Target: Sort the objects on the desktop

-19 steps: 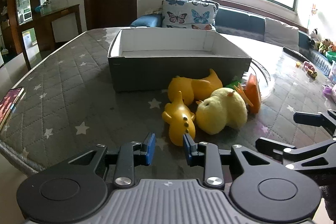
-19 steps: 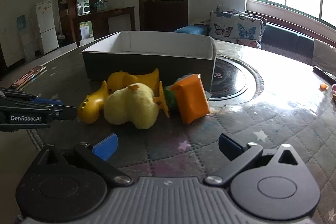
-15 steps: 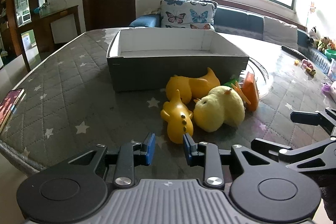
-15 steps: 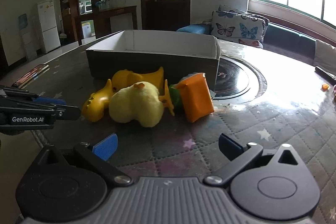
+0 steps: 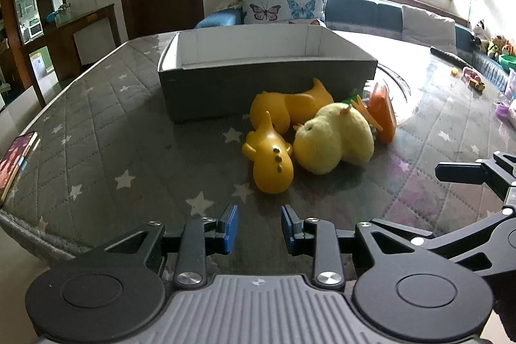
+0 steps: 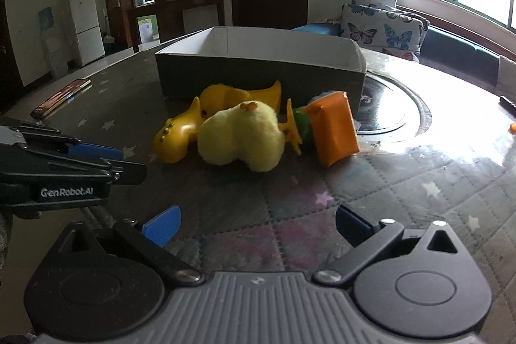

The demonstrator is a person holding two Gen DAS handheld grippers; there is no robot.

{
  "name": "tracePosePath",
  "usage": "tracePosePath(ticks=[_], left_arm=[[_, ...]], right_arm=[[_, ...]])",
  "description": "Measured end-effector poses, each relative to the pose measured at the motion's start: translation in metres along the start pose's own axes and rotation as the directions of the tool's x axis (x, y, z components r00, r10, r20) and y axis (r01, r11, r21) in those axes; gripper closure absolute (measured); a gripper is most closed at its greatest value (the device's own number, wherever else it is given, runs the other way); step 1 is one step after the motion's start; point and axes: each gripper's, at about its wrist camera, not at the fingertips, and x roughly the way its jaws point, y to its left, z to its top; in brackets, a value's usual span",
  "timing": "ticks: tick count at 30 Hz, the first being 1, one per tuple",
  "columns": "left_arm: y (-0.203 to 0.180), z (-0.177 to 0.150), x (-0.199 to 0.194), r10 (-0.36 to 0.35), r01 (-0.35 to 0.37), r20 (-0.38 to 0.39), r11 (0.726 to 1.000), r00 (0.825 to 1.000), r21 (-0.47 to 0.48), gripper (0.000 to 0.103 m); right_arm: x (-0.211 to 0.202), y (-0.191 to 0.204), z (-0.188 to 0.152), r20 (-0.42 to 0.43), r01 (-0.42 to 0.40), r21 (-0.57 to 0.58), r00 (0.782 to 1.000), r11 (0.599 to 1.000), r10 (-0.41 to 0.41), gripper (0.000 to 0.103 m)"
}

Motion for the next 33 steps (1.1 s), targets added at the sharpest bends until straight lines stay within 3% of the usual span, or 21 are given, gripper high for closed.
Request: tracePosePath(ticks=[33], left_arm=[[-0.0002, 0.0019, 0.0071, -0.011, 0.010, -0.023, 1.000, 1.000, -0.008, 0.071]], right_arm=[[0.0079, 0.0107, 0.0035, -0.025, 0.005, -0.025, 1.000, 1.000, -0.006, 0.002]])
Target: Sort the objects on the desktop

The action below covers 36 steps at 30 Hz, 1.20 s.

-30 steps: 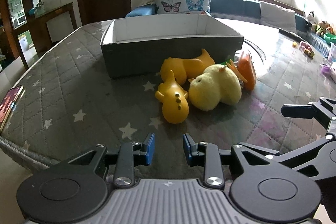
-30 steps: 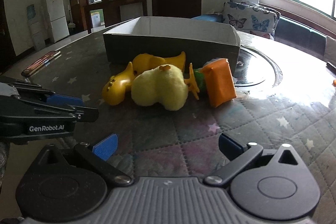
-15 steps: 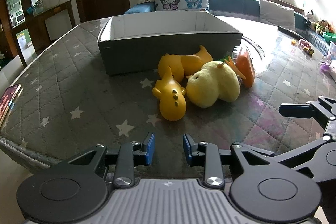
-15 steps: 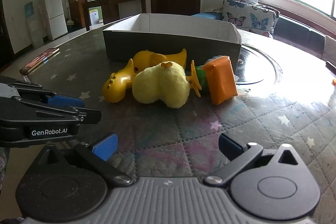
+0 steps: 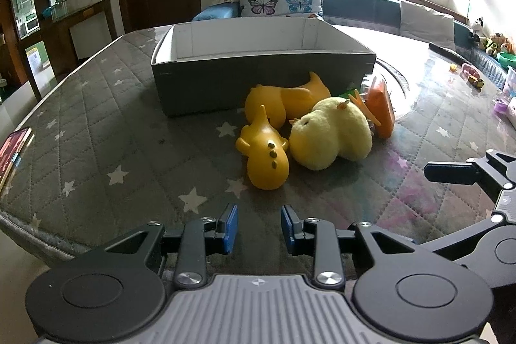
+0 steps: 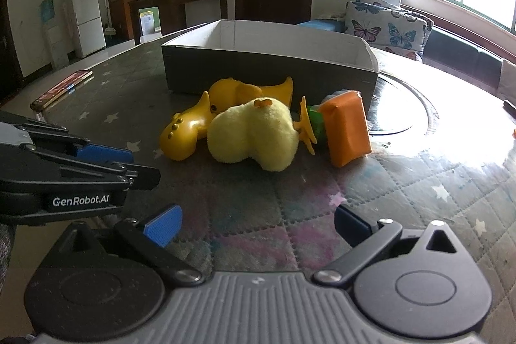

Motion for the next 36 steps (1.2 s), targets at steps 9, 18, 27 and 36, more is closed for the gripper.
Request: tracePosePath(ticks=[9, 18, 27, 36], left_arm=[[0.002, 0.001, 0.001, 0.002, -0.002, -0.003, 1.000, 1.000, -0.009, 0.071], [0.006, 0.003, 0.001, 0.006, -0.006, -0.002, 1.000, 1.000, -0.023, 0.071], [0.009, 0.005, 0.003, 0.009, -0.009, -0.010, 1.000, 1.000, -0.028, 0.071], [0.013, 0.006, 0.005, 0.013, -0.014, -0.015, 0.999, 1.000, -0.035, 0.071]], right_arm=[[0.004, 0.002, 0.002, -0.005, -0.007, -0.004, 1.000, 1.000, 0.007, 0.003], [0.006, 0.003, 0.005, -0.003, -0.013, -0.009, 1.000, 1.000, 0.013, 0.003], [0.008, 0.005, 0.009, 0.000, -0.022, -0.019, 1.000, 1.000, 0.022, 0.000], [0.011, 0.007, 0.010, -0.005, -0.032, -0.028, 0.999, 0.999, 0.032, 0.000]])
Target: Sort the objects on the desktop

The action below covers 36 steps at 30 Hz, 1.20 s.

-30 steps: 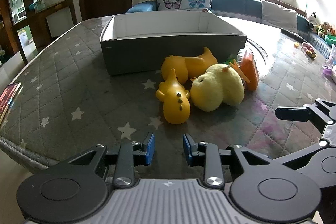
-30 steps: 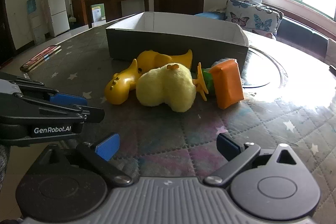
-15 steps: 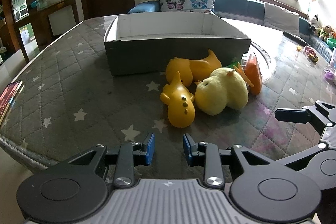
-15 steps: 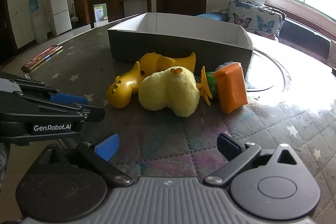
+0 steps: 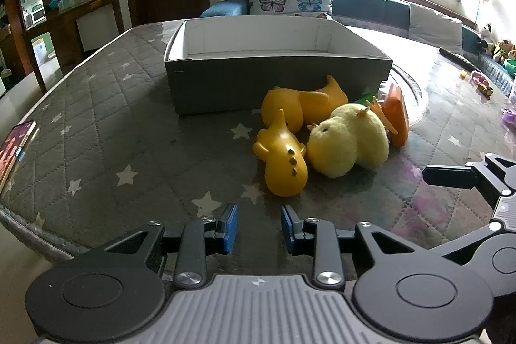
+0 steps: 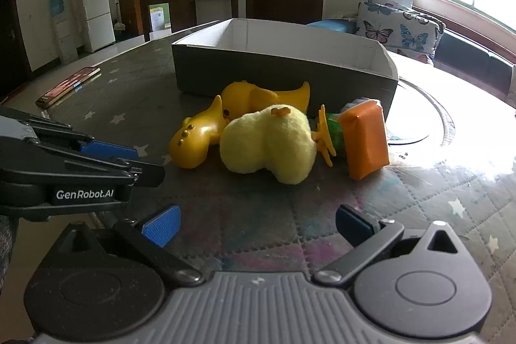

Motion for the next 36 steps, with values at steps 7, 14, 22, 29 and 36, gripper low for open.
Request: tracePosePath(ticks=[7, 14, 22, 29, 36], left_arm=[[0.003, 0.001, 0.000, 0.002, -0.002, -0.001, 1.000, 1.000, -0.005, 0.071], [0.006, 0.003, 0.000, 0.000, 0.000, 0.001, 1.000, 1.000, -0.009, 0.071], [0.010, 0.007, -0.001, -0.008, 0.009, 0.007, 1.000, 1.000, -0.017, 0.071], [0.018, 0.013, -0.005, -0.016, 0.017, 0.021, 0.999, 1.000, -0.029, 0.071], [0.028, 0.027, -0.015, -0.033, 0.036, 0.064, 0.999, 0.997, -0.041, 0.071]], right_arm=[[0.002, 0.002, 0.003, 0.003, -0.008, -0.009, 1.000, 1.000, 0.008, 0.000], [0.002, 0.004, 0.005, 0.007, -0.024, -0.018, 1.000, 1.000, 0.024, 0.000], [0.002, 0.010, 0.010, 0.023, -0.053, -0.039, 0.998, 0.998, 0.054, 0.000], [0.001, 0.014, 0.016, 0.040, -0.090, -0.058, 0.995, 0.994, 0.092, 0.004], [0.003, 0.019, 0.026, 0.059, -0.138, -0.072, 0.988, 0.988, 0.142, 0.009]])
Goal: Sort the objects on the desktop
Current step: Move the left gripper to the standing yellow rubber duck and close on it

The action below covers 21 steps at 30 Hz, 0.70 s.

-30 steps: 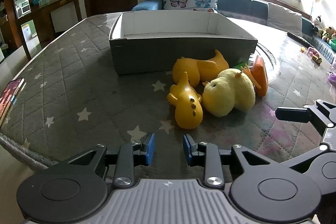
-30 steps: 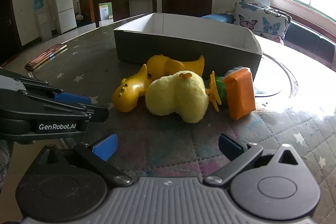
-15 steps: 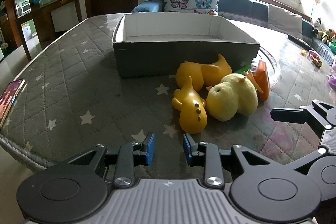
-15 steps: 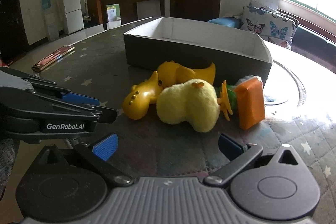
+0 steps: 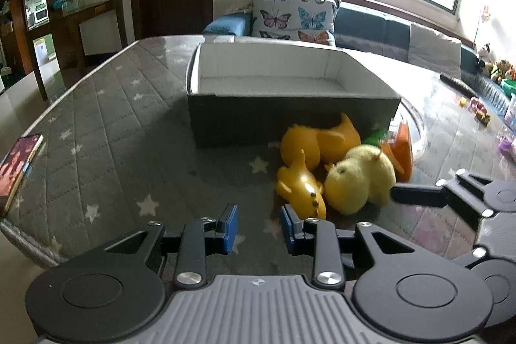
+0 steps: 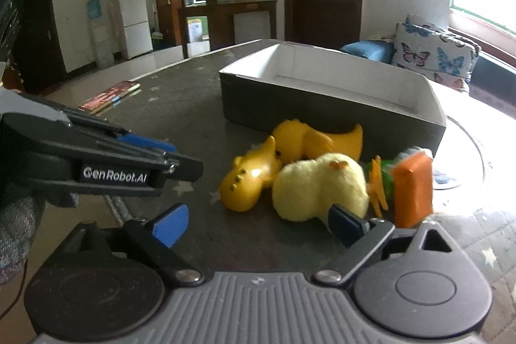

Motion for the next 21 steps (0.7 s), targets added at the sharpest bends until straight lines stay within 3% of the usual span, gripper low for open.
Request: tracePosePath(ticks=[5, 10, 14, 21], left_arm=[[0.005, 0.015, 0.003, -0.039, 0.039, 0.010, 0.999, 0.999, -0.010, 0.071], [0.002, 0.023, 0.015, -0.091, 0.091, -0.022, 0.996, 0.996, 0.003, 0.071], [0.001, 0.027, 0.026, -0.139, 0.139, -0.053, 0.990, 0.989, -0.002, 0.071], [0.006, 0.033, 0.045, -0.160, 0.159, -0.089, 0.987, 0.983, -0.028, 0.071]], right_arm=[[0.007, 0.003, 0.005, -0.005, -0.040, -0.001, 0.999, 0.999, 0.040, 0.020], [0.016, 0.006, 0.009, -0.024, -0.070, -0.008, 0.997, 0.997, 0.070, 0.024], [0.025, 0.005, 0.013, -0.044, -0.097, 0.009, 0.994, 0.995, 0.097, 0.035], [0.042, 0.002, 0.018, -0.057, -0.107, 0.040, 0.992, 0.993, 0.109, 0.038]])
